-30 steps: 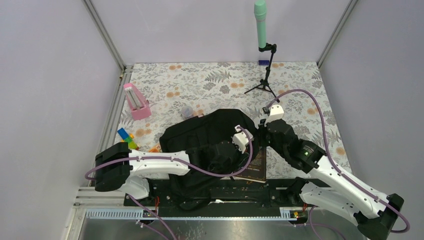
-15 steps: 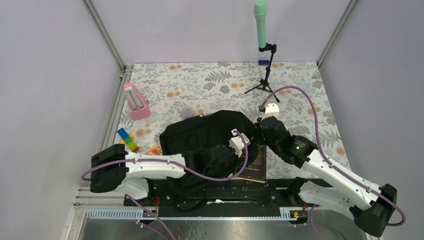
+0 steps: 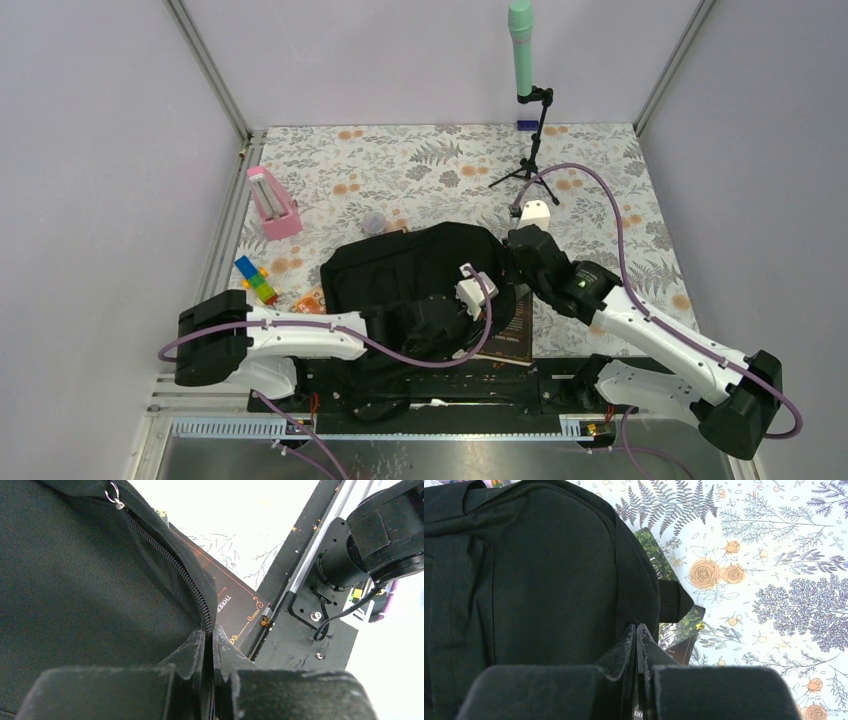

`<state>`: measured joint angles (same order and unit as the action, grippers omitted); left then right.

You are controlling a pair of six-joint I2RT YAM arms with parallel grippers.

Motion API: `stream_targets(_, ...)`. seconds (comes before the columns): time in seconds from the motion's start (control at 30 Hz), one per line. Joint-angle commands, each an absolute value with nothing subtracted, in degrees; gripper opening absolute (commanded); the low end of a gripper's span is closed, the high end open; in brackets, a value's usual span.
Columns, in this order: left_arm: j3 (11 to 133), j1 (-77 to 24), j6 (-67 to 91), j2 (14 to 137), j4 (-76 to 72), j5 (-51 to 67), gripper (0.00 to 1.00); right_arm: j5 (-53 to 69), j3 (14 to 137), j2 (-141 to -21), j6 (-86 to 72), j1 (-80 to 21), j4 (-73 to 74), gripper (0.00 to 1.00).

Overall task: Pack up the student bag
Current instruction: Unzip the student bag at the center of the board.

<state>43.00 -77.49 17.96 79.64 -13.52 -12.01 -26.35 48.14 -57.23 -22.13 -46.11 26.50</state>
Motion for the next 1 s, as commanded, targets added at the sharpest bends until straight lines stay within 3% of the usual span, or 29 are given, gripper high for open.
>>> stream_targets(0.0,41.5,-79.5,19.5,77.7,-12.6,-8.0,0.0,-32.7,51.8,-58.3,-20.5,-45.7,24.4,0.0)
stream_targets(0.97,41.2,-81.6,19.5,76.1,-11.2,-8.6,0.0,-30.2,57.0,-65.7,-15.7,-41.9,19.8,0.0)
